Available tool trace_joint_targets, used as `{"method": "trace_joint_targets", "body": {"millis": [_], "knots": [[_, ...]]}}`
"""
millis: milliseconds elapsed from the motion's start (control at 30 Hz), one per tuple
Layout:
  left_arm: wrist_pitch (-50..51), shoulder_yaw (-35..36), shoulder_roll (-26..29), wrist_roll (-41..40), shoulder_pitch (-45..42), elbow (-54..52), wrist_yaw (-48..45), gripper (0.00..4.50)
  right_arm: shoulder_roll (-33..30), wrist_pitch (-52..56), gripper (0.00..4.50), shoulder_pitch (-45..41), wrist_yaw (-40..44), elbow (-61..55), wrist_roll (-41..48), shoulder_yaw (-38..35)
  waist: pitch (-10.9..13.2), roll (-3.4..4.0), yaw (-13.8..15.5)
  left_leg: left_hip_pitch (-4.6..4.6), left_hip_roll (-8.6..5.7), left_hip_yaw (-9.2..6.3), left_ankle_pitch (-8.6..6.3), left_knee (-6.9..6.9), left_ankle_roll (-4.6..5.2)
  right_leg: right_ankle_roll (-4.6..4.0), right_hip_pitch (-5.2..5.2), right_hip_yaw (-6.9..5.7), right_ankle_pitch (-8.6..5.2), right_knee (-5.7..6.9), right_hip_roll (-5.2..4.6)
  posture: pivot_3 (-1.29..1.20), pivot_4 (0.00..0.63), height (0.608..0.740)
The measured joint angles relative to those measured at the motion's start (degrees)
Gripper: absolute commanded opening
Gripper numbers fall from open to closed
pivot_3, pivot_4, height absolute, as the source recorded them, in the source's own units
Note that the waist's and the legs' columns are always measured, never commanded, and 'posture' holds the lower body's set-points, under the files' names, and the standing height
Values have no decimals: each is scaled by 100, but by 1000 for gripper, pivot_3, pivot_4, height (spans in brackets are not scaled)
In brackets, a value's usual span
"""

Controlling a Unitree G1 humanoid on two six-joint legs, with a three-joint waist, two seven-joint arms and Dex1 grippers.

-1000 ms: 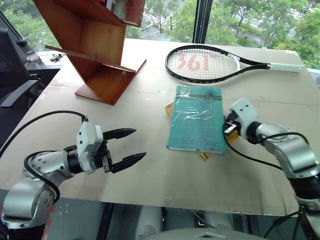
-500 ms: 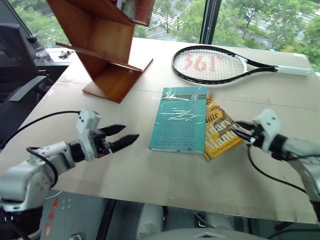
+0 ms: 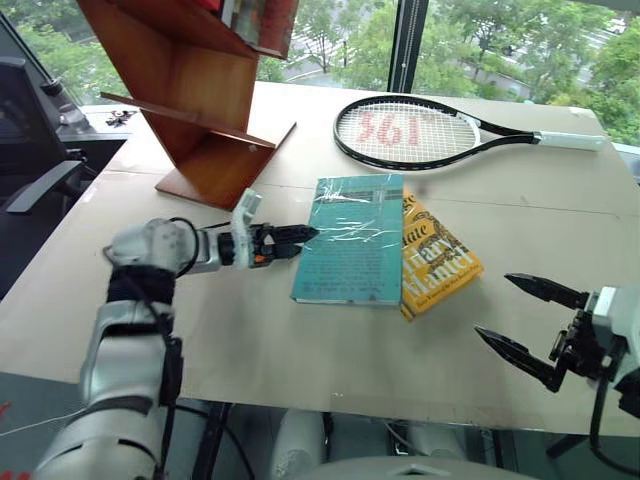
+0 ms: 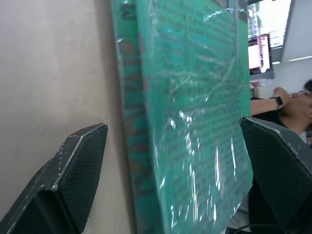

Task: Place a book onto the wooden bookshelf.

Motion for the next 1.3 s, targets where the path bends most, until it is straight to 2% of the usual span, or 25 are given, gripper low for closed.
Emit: {"method": "trace_joint_targets", "body": {"millis": [167,333,433,533,633,700,767,900,1000,1067,1167,1233,1300], "knots": [[-386,-350,-406,520,-456,1081,-1258,4500,102,-48,4467,275,-151,-225,96,-28,-1,-1,73,-3,-15,-5,0,1,1,-16,0,-4,-10,1,-18,0,150,739],[-536,-639,-845,947,-685,1507,-2156,4500,128,-164,4467,463,-133,-228,117,-28,-1,-2,75,-15,-28,-10,-2,2,5,-10,-1,-7,-11,-5,-30,0,150,739],[-607,-698,-1032,1157,-743,1661,-2379,3717,122,-256,4500,521,-70,-223,94,-28,-1,-2,60,-15,-28,-12,-2,1,6,-4,-1,-8,-9,-4,-29,0,150,739],[-606,-749,-1102,1336,-740,1786,-2520,2314,83,-327,4500,551,-17,-198,82,-50,1,-4,47,-15,-26,-13,-2,1,6,-3,-3,-7,-8,-2,-28,0,150,739],[-546,-668,-1113,1374,-732,1787,-2671,716,-29,-368,4500,478,4,-124,56,-137,0,-4,51,-15,-25,-13,-2,2,6,-3,-3,-8,-9,-2,-29,0,150,739],[-460,-568,-1109,1346,-704,1690,-2772,39,-55,-391,4500,415,5,-82,38,-134,0,-3,51,-14,-25,-13,-2,2,6,-4,-3,-8,-9,-2,-29,0,150,739],[-344,-429,-1042,1291,-524,1419,-2751,39,-111,-394,4500,314,6,-15,29,-119,0,-2,50,-14,-22,-14,-2,2,6,-4,-3,-7,-9,-1,-29,0,150,739],[211,-24,-533,951,168,53,-2546,39,-194,-379,4500,156,-9,33,33,-58,8,-6,-36,-20,2,-13,-1,-4,5,2,-15,-5,-5,4,-27,0,150,739],[274,619,-216,598,694,-1866,-2070,39,-262,-379,4500,-106,0,184,75,-10,11,-9,-68,-68,17,-17,0,13,2,4,-54,-11,-2,13,-32,0,150,739],[-516,1030,-93,567,969,-3618,-1594,39,-334,-373,4500,-466,11,403,116,50,11,-8,-39,-73,12,-17,1,16,2,4,-54,-12,-1,11,-42,0,150,739],[-2424,1020,217,1160,857,-4807,-1393,39,-431,-372,4500,-1101,45,730,188,230,10,-7,57,-64,-6,-14,1,13,2,2,-51,-10,-2,7,-37,0,150,739],[-4108,815,622,1882,693,-4726,-1517,39,-461,-373,4500,-1385,81,902,187,392,9,-4,73,-55,-24,-13,1,8,3,-14,-44,-10,-11,6,-31,0,150,739],[-6287,449,1131,2871,236,-3863,-1559,39,-468,-381,4500,-1731,133,1116,181,590,9,-4,75,-55,-25,-11,1,9,4,-15,-45,-10,-11,4,-28,0,150,739]]}}
